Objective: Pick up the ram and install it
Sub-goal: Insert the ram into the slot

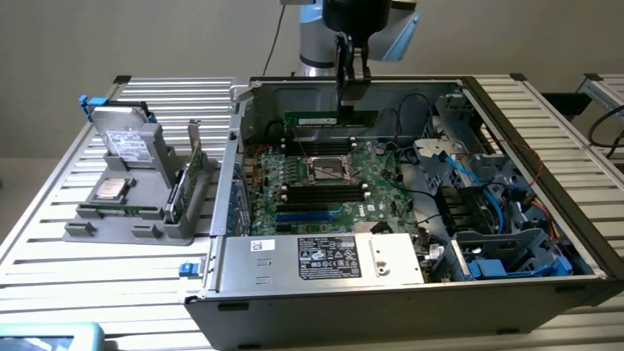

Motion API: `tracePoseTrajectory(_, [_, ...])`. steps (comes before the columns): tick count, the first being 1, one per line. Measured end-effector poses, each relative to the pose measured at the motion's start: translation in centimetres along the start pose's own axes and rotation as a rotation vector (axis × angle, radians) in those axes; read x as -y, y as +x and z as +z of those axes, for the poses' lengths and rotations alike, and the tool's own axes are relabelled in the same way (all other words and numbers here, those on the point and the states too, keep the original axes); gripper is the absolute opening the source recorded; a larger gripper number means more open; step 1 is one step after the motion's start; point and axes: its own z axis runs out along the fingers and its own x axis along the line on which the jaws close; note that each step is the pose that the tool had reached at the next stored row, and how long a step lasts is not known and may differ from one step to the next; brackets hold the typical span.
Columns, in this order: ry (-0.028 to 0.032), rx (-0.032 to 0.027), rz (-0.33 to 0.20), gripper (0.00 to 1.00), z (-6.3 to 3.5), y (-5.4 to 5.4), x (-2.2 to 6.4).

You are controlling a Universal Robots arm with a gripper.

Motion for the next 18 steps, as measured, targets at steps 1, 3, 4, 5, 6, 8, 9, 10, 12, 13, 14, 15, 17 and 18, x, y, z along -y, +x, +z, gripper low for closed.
tracePoseTrajectory(1, [0.0000,-0.0022,0.000,0.12,0.12,0.0,-0.01])
tracePoseTrajectory(3, [0.0001,-0.0063,0.000,0.12,0.33,0.0,-0.01])
tracePoseTrajectory(4, [0.0001,-0.0091,0.000,0.12,0.43,0.0,-0.01])
tracePoseTrajectory(5, [0.0003,-0.0132,0.000,0.12,0.53,0.0,-0.01])
tracePoseTrajectory(6, [0.0004,-0.0177,0.000,0.12,0.63,0.0,-0.02])
tracePoseTrajectory(8, [0.0007,-0.0267,0.000,0.12,0.79,0.0,-0.04])
tracePoseTrajectory(9, [0.0007,-0.0302,0.000,0.12,0.87,0.0,-0.08])
tracePoseTrajectory(10, [0.0007,-0.0327,0.000,0.12,0.95,0.0,-0.13])
tracePoseTrajectory(12, [0.0007,-0.0364,0.000,0.12,1.09,0.0,-0.23])
tracePoseTrajectory(13, [0.0007,-0.0374,0.000,0.12,1.14,0.0,-0.24])
tracePoseTrajectory(14, [0.0008,-0.0376,0.000,0.12,1.16,0.0,-0.25])
tracePoseTrajectory(15, [0.0008,-0.0376,0.000,0.12,1.18,0.0,-0.26])
tracePoseTrajectory(17, [0.0008,-0.0376,0.000,0.12,1.22,0.0,-0.28])
tracePoseTrajectory(18, [0.0009,-0.0374,0.000,0.12,1.26,0.0,-0.28])
